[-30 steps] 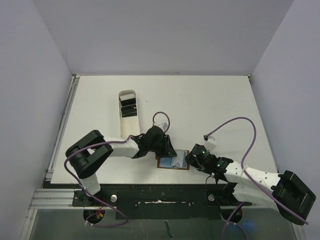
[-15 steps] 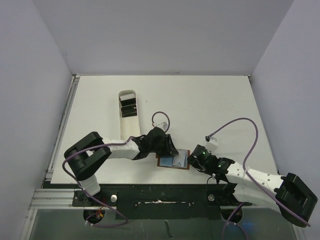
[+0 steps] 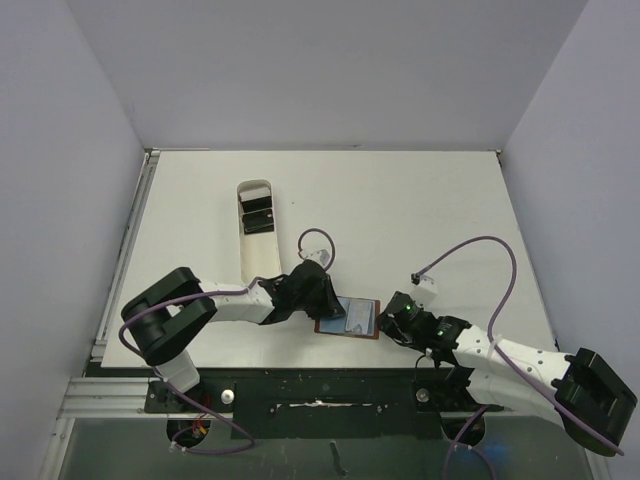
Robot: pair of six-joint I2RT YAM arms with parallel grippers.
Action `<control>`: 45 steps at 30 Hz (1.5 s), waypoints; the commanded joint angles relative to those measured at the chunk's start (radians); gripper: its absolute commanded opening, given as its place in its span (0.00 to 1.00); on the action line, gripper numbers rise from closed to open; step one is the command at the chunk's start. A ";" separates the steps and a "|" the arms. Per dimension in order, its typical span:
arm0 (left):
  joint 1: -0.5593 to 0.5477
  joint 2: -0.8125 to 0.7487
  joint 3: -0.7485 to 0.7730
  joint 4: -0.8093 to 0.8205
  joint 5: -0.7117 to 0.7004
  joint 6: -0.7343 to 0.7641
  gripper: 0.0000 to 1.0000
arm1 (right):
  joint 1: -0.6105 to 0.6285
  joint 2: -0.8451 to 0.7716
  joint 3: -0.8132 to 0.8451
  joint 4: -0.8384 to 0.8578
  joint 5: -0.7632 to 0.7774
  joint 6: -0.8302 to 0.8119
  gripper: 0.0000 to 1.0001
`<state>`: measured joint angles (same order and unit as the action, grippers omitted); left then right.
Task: Put the credit cards into the card holder
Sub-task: Insert the credit card into the card holder.
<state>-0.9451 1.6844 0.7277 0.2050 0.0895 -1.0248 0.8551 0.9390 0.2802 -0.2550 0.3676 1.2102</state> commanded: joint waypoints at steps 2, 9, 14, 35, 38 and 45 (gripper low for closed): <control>-0.009 0.014 0.014 0.014 -0.011 0.012 0.00 | 0.016 0.016 0.002 0.029 0.021 0.003 0.24; -0.018 0.027 0.030 -0.010 -0.018 0.034 0.00 | 0.019 0.029 0.001 0.041 0.021 0.007 0.24; -0.046 0.026 0.045 -0.015 -0.018 0.019 0.00 | 0.024 0.055 -0.003 0.070 0.013 0.021 0.24; -0.006 -0.107 0.115 -0.156 -0.102 0.128 0.20 | 0.036 -0.131 0.068 -0.128 0.112 -0.069 0.37; 0.023 -0.168 0.176 -0.264 -0.134 0.222 0.30 | 0.036 -0.207 0.073 -0.154 0.104 -0.114 0.41; 0.235 -0.242 0.316 -0.508 -0.206 0.566 0.40 | 0.037 -0.320 0.092 -0.191 0.105 -0.155 0.41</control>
<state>-0.8219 1.5070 0.9504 -0.1654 -0.0540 -0.7231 0.8852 0.6594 0.3252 -0.4278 0.4358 1.1027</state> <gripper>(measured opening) 0.394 0.414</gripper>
